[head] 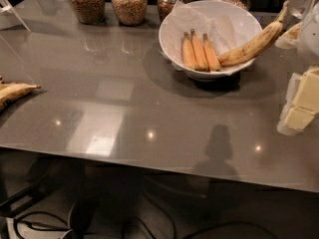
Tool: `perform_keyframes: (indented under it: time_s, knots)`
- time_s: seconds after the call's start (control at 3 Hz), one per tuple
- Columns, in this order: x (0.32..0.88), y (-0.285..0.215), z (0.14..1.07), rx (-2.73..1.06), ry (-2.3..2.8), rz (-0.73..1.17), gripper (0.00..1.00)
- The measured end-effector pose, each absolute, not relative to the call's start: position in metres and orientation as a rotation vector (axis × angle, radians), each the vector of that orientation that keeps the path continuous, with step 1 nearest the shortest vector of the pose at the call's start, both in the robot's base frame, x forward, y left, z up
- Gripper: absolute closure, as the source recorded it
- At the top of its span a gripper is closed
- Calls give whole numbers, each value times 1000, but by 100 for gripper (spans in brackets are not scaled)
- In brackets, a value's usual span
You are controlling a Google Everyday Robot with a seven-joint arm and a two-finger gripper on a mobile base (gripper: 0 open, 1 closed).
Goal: Pick banana from white bowl
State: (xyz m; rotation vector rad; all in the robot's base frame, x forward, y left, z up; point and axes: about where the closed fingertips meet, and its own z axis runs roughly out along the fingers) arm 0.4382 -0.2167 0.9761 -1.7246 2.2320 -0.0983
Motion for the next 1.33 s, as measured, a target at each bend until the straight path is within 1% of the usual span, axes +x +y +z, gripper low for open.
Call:
perform_keyframes:
  time_s: [0.33,0.67,1.0,1.33]
  knots:
    - [444,-218,978,-1709,2224,-112,0]
    - [475,-229,976,-1648,2182,-105,0]
    - [525,-250,978,-1550,2086,-68,0]
    - [575,-276,978,-1438,1953,20,0]
